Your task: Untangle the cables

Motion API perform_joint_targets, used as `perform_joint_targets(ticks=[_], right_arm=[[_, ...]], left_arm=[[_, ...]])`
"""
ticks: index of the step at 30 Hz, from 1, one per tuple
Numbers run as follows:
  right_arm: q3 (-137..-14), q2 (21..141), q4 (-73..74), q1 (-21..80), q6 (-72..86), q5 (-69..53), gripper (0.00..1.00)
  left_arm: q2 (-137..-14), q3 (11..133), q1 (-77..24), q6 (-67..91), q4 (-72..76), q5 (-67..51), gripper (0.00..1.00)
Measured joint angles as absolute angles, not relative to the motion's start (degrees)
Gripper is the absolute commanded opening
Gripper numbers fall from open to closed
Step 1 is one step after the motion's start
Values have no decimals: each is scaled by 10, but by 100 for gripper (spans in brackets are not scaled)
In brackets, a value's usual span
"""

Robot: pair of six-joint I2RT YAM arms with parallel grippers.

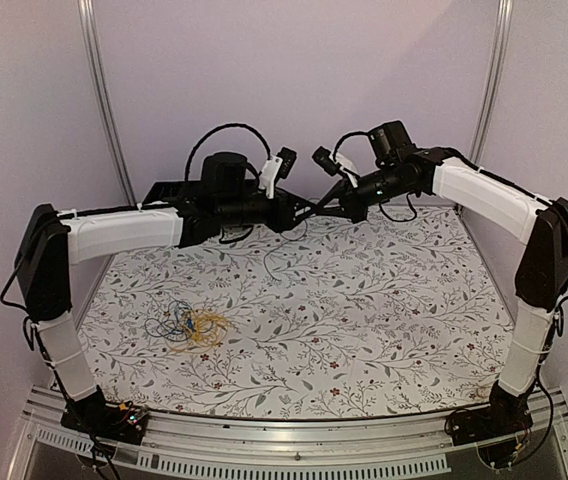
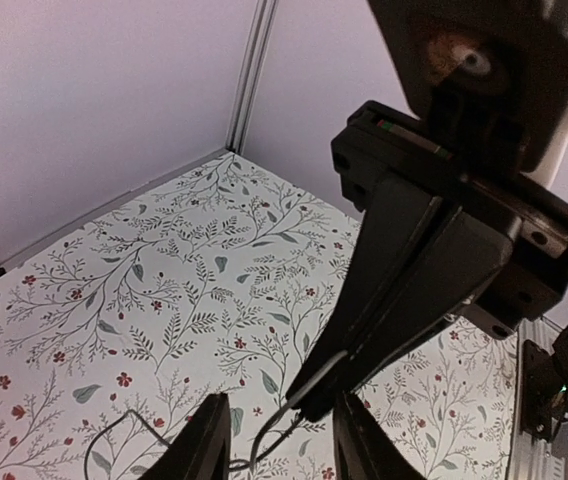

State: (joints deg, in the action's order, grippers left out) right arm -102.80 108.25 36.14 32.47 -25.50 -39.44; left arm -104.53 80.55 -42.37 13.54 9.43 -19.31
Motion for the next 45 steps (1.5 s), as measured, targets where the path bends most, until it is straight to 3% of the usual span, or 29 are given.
perform_joint_targets(ticks=[9, 16, 21, 28, 29, 33, 35, 38, 45], right_arm=[[-1027, 1082, 358, 323, -250, -370, 0], [-1027, 1082, 368, 327, -249, -380, 0], [-1025, 1082, 373, 342, -248, -393, 0], [-1023, 1082, 373, 341, -243, -396, 0], [-1023, 1082, 374, 341, -242, -396, 0], [-1023, 1082, 373, 341, -237, -395, 0], [-1023, 1082, 373, 341, -235, -394, 0], [-1023, 1082, 373, 341, -233, -392, 0], [-1024, 1082, 373, 341, -232, -384, 0]], left_arm=[[-1058, 829, -434, 116, 76, -135, 23], [-1091, 869, -423, 100, 51, -32, 21], [-1093, 863, -385, 84, 45, 11, 0], [-1082, 844, -349, 80, 53, 20, 0], [-1077, 843, -345, 80, 53, 17, 2], [-1060, 840, -335, 77, 73, -37, 34], [-1048, 833, -334, 72, 81, -80, 42], [-1025, 811, -334, 67, 84, -145, 47], [-997, 789, -347, 36, 72, -254, 47]])
